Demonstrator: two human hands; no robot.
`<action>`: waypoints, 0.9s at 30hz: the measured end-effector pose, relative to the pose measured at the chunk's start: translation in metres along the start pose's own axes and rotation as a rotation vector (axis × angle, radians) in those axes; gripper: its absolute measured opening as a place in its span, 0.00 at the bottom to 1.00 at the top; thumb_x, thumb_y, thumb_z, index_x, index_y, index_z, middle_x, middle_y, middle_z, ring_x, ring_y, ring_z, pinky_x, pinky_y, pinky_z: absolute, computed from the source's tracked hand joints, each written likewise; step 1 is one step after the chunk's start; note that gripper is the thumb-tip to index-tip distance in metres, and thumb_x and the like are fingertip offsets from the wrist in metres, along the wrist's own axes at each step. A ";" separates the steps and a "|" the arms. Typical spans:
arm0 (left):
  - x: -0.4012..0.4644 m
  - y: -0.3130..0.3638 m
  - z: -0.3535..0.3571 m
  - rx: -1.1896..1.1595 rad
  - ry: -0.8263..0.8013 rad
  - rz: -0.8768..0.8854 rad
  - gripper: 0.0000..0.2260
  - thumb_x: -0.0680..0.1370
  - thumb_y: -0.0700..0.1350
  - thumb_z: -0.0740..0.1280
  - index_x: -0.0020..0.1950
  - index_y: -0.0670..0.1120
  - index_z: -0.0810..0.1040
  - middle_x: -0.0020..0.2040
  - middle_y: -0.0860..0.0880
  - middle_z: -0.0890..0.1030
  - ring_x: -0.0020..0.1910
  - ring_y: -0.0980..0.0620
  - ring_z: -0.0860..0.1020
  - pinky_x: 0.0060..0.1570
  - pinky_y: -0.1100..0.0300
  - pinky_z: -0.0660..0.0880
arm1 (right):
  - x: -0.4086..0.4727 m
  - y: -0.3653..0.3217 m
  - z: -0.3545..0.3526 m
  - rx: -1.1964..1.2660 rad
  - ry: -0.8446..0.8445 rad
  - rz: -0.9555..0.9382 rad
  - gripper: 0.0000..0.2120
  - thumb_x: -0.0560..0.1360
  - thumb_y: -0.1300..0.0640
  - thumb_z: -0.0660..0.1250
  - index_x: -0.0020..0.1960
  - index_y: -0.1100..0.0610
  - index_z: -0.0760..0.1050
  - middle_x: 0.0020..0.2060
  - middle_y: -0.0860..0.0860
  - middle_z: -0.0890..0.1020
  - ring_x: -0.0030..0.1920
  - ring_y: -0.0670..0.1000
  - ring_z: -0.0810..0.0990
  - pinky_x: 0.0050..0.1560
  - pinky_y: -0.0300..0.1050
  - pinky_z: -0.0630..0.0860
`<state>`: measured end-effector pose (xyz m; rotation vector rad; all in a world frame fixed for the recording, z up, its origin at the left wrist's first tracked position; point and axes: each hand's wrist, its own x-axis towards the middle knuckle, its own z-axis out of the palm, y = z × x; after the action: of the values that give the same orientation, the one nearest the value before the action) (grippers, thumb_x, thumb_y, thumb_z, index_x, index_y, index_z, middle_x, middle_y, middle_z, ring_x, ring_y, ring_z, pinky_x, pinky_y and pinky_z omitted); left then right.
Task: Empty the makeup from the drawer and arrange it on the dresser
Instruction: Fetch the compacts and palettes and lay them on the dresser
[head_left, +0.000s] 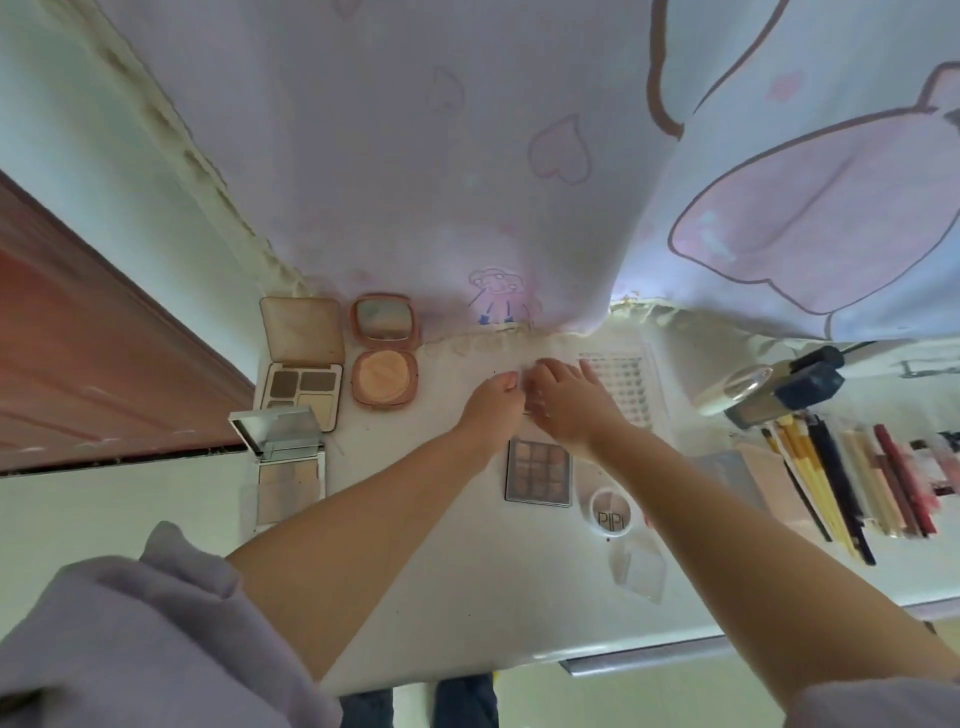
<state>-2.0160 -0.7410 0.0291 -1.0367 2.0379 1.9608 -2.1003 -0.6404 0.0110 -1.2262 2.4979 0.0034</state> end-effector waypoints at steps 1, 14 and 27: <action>0.004 0.001 0.000 -0.001 -0.007 -0.010 0.10 0.80 0.37 0.53 0.42 0.45 0.70 0.38 0.48 0.70 0.38 0.52 0.67 0.40 0.59 0.64 | 0.002 0.000 0.000 -0.008 0.019 -0.006 0.19 0.78 0.52 0.60 0.67 0.57 0.65 0.70 0.55 0.65 0.70 0.57 0.63 0.74 0.55 0.47; -0.055 -0.001 -0.052 -0.736 -0.423 -0.265 0.26 0.81 0.60 0.49 0.63 0.42 0.74 0.50 0.42 0.80 0.41 0.49 0.81 0.46 0.54 0.80 | -0.062 -0.058 -0.049 0.578 0.266 -0.126 0.18 0.70 0.53 0.70 0.59 0.52 0.72 0.53 0.45 0.76 0.53 0.43 0.71 0.49 0.24 0.64; -0.107 -0.014 -0.074 -1.074 -0.351 -0.215 0.23 0.80 0.59 0.54 0.55 0.42 0.76 0.43 0.44 0.80 0.36 0.50 0.79 0.39 0.56 0.79 | -0.072 -0.095 -0.065 0.666 0.116 -0.215 0.28 0.71 0.49 0.72 0.66 0.56 0.66 0.60 0.46 0.73 0.60 0.43 0.72 0.62 0.37 0.68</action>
<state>-1.9009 -0.7676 0.0860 -0.8543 0.5791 2.8445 -2.0080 -0.6548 0.1089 -1.1968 2.1503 -0.8950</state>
